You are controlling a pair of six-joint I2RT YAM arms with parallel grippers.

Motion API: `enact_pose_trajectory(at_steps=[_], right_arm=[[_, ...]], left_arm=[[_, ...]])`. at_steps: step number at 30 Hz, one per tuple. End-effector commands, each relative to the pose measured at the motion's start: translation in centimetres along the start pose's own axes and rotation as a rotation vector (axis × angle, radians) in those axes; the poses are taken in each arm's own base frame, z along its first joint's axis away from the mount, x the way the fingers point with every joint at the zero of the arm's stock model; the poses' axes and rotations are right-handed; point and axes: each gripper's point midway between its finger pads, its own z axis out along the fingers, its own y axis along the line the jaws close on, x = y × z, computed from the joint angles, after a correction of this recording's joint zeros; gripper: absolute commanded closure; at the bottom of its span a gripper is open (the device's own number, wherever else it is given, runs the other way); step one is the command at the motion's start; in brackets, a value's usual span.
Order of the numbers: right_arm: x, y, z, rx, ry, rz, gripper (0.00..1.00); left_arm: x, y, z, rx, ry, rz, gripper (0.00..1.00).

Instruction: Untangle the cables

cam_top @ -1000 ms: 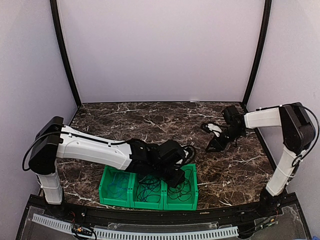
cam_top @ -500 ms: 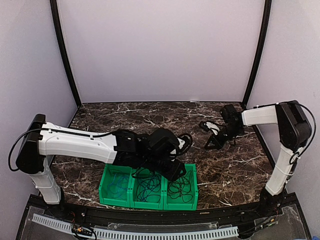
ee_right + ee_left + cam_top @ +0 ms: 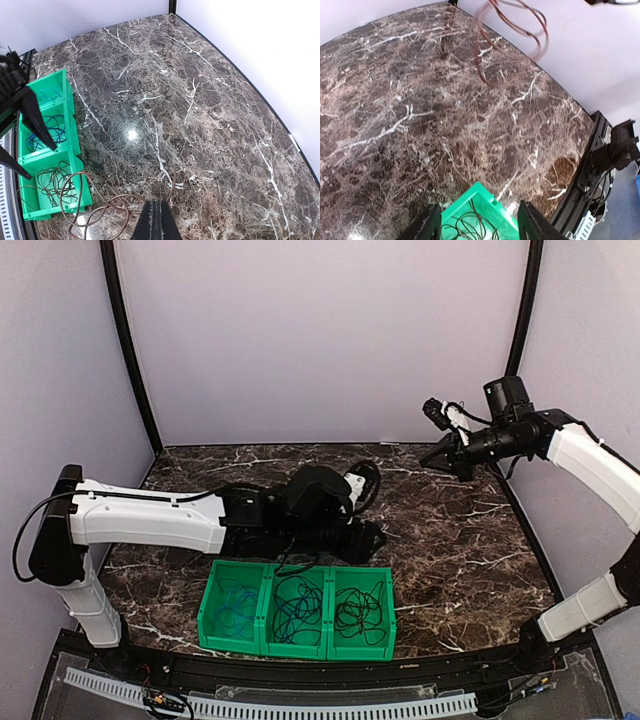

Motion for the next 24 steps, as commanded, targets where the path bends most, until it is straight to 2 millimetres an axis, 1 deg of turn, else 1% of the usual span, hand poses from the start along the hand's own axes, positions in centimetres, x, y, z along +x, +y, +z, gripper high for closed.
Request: enact_pose_trajectory(at_steps=[1, 5, 6, 7, 8, 9, 10, 13, 15, 18, 21, 22, 23, 24], right_arm=[[-0.7, 1.7, -0.7, -0.030, 0.004, -0.038, 1.00], [-1.1, 2.4, -0.8, -0.052, -0.003, -0.046, 1.00], [-1.2, 2.6, -0.8, -0.056, -0.005, -0.049, 1.00], [-1.3, 2.8, -0.8, -0.058, -0.008, -0.052, 1.00], [-1.4, 2.9, -0.7, -0.063, -0.009, -0.053, 1.00], [-1.5, 3.0, -0.7, -0.066, -0.010, -0.055, 1.00], [-1.6, 3.1, -0.7, -0.069, -0.012, -0.058, 1.00], [-1.9, 3.4, -0.5, -0.081, -0.015, -0.063, 1.00], [-2.0, 3.6, -0.5, -0.088, -0.020, -0.069, 1.00], [-2.2, 3.9, -0.4, -0.102, -0.024, -0.073, 1.00], [-2.5, 4.0, -0.3, -0.104, -0.028, -0.073, 1.00], [-2.6, 4.0, -0.3, -0.104, -0.029, -0.075, 1.00], [-2.6, 4.0, -0.3, -0.103, -0.029, -0.075, 1.00], [-2.7, 4.0, -0.4, -0.103, -0.030, -0.075, 1.00]], left_arm=[[-7.2, -0.7, -2.5, 0.061, -0.247, -0.062, 0.44], [-9.0, -0.4, -2.6, 0.088, -0.310, -0.094, 0.44], [-9.2, -0.1, -2.5, 0.090, -0.316, -0.099, 0.44], [-9.5, -0.4, -2.5, 0.116, -0.330, -0.102, 0.45], [-9.6, -0.2, -2.2, 0.123, -0.330, -0.106, 0.47], [-9.8, -0.5, -2.1, 0.148, -0.334, -0.110, 0.48], [-9.8, -0.4, -1.8, 0.154, -0.332, -0.113, 0.49], [-10.0, -1.1, -1.2, 0.208, -0.333, -0.111, 0.50], [-10.3, -1.5, -1.1, 0.235, -0.344, -0.111, 0.49], [-11.5, -1.8, -1.3, 0.284, -0.382, -0.149, 0.46], [-12.0, -2.9, -0.8, 0.365, -0.351, -0.149, 0.48], [-11.7, -2.9, -0.4, 0.361, -0.333, -0.145, 0.49], [-11.9, -3.1, -0.1, 0.364, -0.326, -0.143, 0.50], [-11.5, -3.0, 0.4, 0.359, -0.301, -0.139, 0.50]])
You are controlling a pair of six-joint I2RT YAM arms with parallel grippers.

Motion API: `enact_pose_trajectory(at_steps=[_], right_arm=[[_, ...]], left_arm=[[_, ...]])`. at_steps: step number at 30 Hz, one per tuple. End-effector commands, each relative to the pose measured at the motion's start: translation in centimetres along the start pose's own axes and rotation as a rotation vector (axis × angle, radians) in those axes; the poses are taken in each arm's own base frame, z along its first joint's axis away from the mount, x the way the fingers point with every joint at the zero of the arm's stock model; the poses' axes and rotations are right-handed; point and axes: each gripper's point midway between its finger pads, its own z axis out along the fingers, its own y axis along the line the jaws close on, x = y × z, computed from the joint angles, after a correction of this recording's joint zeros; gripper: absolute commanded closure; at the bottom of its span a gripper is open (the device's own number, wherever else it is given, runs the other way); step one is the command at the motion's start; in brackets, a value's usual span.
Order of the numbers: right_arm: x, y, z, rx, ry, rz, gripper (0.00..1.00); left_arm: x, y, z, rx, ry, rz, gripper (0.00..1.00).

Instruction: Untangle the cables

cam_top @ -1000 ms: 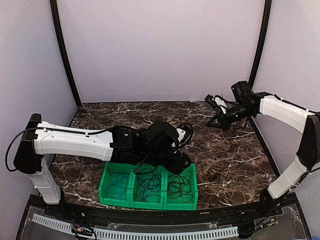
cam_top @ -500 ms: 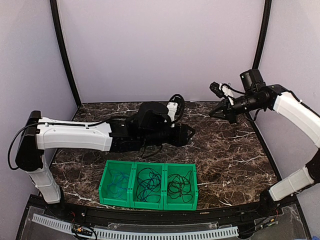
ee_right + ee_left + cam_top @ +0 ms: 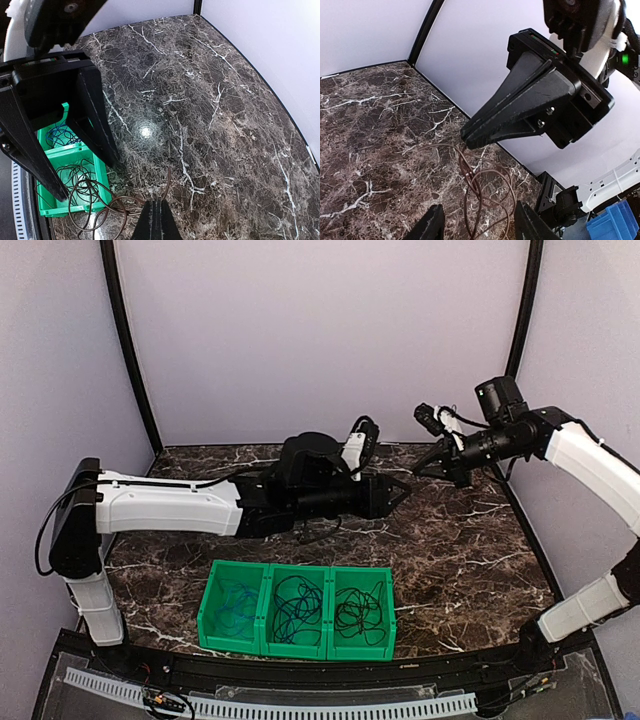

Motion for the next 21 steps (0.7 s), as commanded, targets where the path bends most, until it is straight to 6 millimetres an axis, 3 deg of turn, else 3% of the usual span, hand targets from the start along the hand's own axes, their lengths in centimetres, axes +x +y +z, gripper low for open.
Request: enact_pose_trajectory(at_steps=[1, 4, 8, 10, 15, 21], right_arm=[[-1.6, 0.2, -0.4, -0.006, -0.033, -0.028, 1.00], [-1.7, 0.2, -0.5, -0.003, -0.033, -0.029, 1.00], [-1.7, 0.2, -0.4, -0.002, -0.032, -0.027, 1.00], [-1.8, 0.0, -0.5, 0.007, -0.032, -0.025, 1.00], [-2.3, -1.4, -0.9, 0.068, -0.024, -0.023, 1.00], [-3.3, -4.5, -2.8, 0.171, -0.069, 0.028, 1.00]], left_arm=[[-1.2, -1.7, 1.1, 0.087, 0.016, -0.012, 0.51], [0.1, -1.3, 1.7, 0.088, 0.071, -0.024, 0.57], [1.2, -0.7, 2.0, 0.093, 0.102, -0.051, 0.82], [1.8, -0.5, 2.0, 0.094, 0.117, -0.057, 0.89], [3.2, 0.3, 1.2, 0.081, 0.141, -0.079, 1.00], [5.2, 2.3, -0.7, 0.009, 0.169, -0.084, 1.00]])
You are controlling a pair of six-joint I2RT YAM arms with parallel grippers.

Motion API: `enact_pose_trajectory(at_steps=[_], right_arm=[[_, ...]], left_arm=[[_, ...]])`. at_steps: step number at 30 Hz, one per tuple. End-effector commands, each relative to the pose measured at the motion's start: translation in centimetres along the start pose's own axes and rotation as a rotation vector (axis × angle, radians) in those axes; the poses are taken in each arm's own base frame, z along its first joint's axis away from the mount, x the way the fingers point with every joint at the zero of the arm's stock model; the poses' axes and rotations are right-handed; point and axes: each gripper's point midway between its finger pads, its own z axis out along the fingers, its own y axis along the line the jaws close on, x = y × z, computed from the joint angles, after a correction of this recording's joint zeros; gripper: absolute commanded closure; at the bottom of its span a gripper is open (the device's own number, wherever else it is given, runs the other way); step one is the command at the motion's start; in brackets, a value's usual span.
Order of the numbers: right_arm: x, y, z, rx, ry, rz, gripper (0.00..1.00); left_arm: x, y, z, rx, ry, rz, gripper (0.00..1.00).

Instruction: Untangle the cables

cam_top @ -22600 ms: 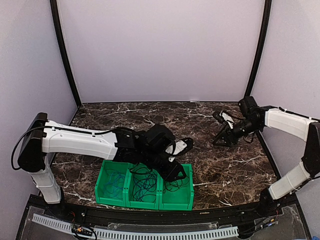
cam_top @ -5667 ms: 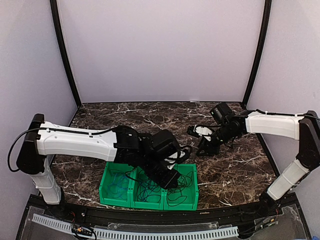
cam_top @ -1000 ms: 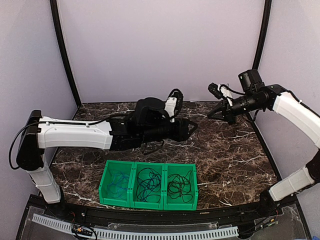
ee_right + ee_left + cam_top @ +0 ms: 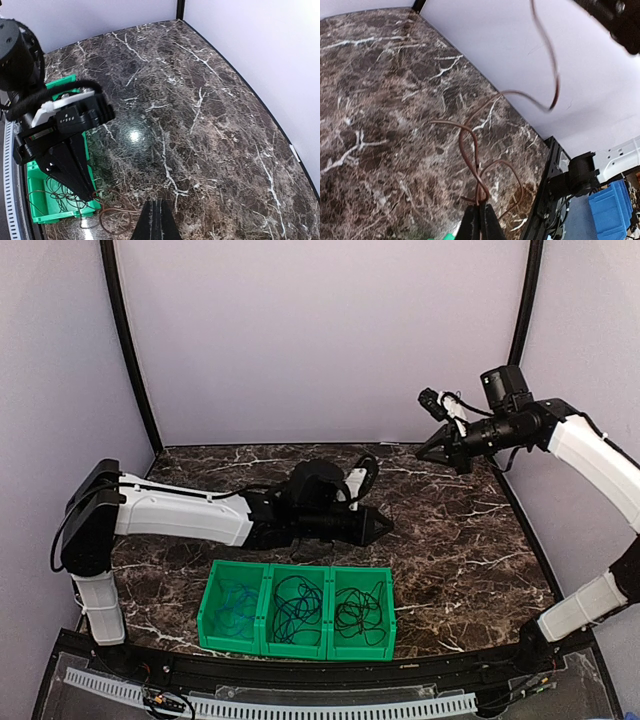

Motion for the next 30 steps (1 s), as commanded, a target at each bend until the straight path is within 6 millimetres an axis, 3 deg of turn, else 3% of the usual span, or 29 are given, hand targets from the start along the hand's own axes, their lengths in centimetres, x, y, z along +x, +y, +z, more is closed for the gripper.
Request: enact_pose_trajectory(at_steps=[1, 8, 16, 22, 27, 30], right_arm=[[-2.2, -3.2, -1.8, 0.114, -0.063, 0.025, 1.00], [-3.1, -6.6, -4.1, 0.236, -0.105, 0.080, 1.00], [-3.9, -11.5, -8.9, 0.417, -0.175, 0.133, 1.00], [-3.3, -12.3, -8.6, 0.420, -0.194, 0.166, 1.00], [-3.1, -13.4, -9.6, 0.477, -0.197, 0.177, 1.00], [-3.6, -13.8, -10.4, 0.496, -0.210, 0.178, 1.00]], left_arm=[[-0.6, -0.1, -2.9, -0.021, -0.030, -0.009, 1.00], [1.4, 2.1, -3.9, -0.103, 0.011, 0.007, 1.00], [2.2, 2.5, -6.1, -0.125, 0.009, 0.030, 1.00], [3.1, 1.2, -6.7, -0.039, 0.041, 0.091, 0.94], [3.5, 1.8, -7.3, -0.069, 0.052, 0.122, 0.94], [4.6, 3.5, -7.7, -0.150, 0.091, 0.125, 0.93]])
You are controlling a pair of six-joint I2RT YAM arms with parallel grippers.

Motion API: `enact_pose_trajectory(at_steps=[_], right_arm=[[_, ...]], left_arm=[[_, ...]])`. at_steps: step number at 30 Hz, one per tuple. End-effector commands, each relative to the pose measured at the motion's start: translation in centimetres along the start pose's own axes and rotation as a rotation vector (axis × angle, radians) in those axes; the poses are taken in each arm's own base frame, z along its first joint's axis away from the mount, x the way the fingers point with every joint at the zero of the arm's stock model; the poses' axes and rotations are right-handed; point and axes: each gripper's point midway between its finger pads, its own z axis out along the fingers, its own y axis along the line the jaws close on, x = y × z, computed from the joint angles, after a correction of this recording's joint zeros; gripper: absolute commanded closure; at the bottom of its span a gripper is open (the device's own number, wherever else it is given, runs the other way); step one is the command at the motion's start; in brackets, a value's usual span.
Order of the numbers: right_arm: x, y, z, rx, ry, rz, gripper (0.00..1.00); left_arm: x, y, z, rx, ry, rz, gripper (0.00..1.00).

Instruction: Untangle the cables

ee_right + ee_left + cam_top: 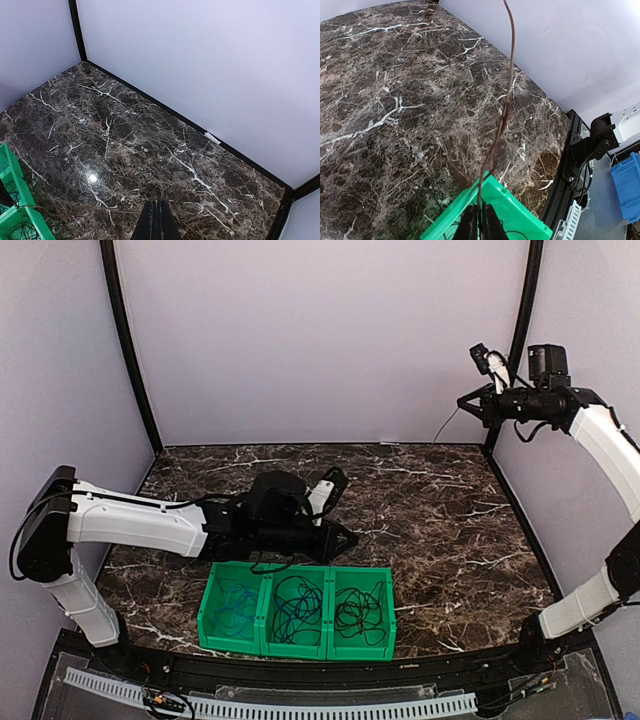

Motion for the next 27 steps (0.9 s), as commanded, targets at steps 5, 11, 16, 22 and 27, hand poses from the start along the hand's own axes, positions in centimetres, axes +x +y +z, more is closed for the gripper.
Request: enact_pose_trajectory(at_steps=[5, 11, 16, 22, 27], right_arm=[[-3.3, -2.7, -1.6, 0.094, -0.090, -0.017, 1.00], [-3.9, -3.0, -1.8, 0.102, -0.105, -0.014, 1.00], [-3.7, -2.6, -1.6, 0.069, -0.102, -0.011, 1.00], [-3.8, -0.8, -2.0, -0.016, -0.114, -0.002, 1.00], [-3.3, 1.6, -1.5, -0.099, -0.104, 0.010, 1.00]], left_arm=[[1.9, 4.5, -2.4, -0.251, 0.058, 0.034, 0.89], [2.0, 6.4, -4.1, -0.345, 0.017, 0.028, 1.00], [0.7, 6.0, -5.2, -0.335, -0.042, 0.038, 0.98], [-2.5, 3.5, -4.4, -0.232, -0.140, 0.062, 0.64], [-5.7, 0.7, -2.7, -0.133, -0.269, 0.127, 0.46]])
